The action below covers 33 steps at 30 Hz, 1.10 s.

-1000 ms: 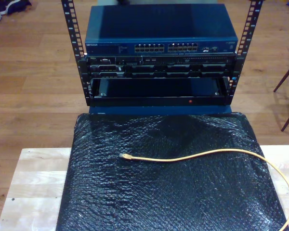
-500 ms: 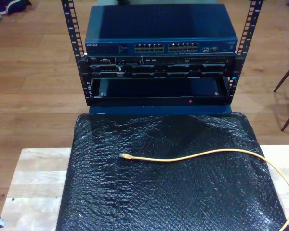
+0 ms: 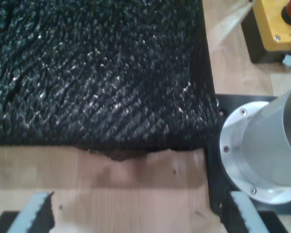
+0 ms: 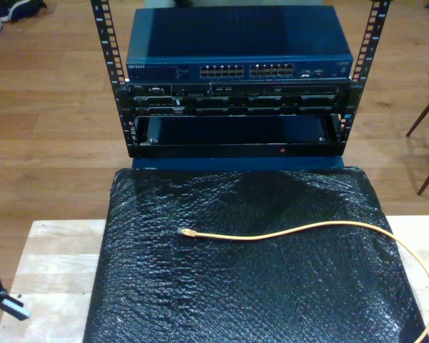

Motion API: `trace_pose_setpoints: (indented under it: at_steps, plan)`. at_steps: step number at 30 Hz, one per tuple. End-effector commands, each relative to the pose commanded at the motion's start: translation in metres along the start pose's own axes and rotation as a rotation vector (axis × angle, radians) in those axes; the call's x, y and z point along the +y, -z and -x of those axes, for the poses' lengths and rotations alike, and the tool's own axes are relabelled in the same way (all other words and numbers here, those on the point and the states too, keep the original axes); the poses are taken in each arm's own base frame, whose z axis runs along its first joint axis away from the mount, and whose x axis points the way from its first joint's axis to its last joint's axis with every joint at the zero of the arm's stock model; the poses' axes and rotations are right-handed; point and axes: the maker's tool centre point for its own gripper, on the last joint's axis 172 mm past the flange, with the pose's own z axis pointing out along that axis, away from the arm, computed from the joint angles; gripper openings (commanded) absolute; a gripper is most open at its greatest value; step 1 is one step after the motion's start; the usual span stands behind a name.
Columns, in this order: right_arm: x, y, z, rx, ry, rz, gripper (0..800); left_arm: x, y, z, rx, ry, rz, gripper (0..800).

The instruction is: Grab the cable and plug it in

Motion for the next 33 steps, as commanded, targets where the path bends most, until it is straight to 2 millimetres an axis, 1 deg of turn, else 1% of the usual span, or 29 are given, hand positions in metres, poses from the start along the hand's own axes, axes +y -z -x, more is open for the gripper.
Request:
trace_pose_setpoints:
  at_steps: [5, 8, 12, 15, 18, 22, 25, 29, 33]
  plan:
    - [0.008, -0.011, -0.033, 0.046, 0.015, -0.01, 793, -0.006, -0.007, -0.013, -0.001, 0.017, 0.024, 800]
    - [0.01, -0.017, -0.051, 0.052, 0.036, -0.029, 793, -0.007, -0.011, -0.019, -0.008, 0.025, 0.044, 800]
    - [0.01, -0.025, -0.067, 0.041, 0.057, -0.054, 793, -0.012, -0.018, -0.028, -0.013, 0.034, 0.062, 800]
    - [0.014, -0.033, -0.082, 0.026, 0.082, -0.061, 793, -0.012, -0.021, -0.032, -0.016, 0.04, 0.076, 800]
    - [0.021, -0.045, -0.1, 0.002, 0.107, -0.055, 793, -0.013, -0.024, -0.036, -0.017, 0.051, 0.083, 800]
    - [0.026, -0.064, -0.126, -0.024, 0.153, -0.056, 793, -0.02, -0.025, -0.045, 0.014, 0.061, 0.062, 800]
    - [0.027, -0.077, -0.142, -0.036, 0.174, -0.063, 793, -0.023, -0.026, -0.052, 0.028, 0.056, 0.059, 800]
    - [0.028, -0.103, -0.165, -0.051, 0.213, -0.084, 792, -0.023, -0.026, -0.052, 0.027, 0.078, 0.058, 800]
    - [0.027, -0.125, -0.182, -0.064, 0.228, -0.098, 793, -0.021, -0.03, -0.052, 0.033, 0.096, 0.065, 800]
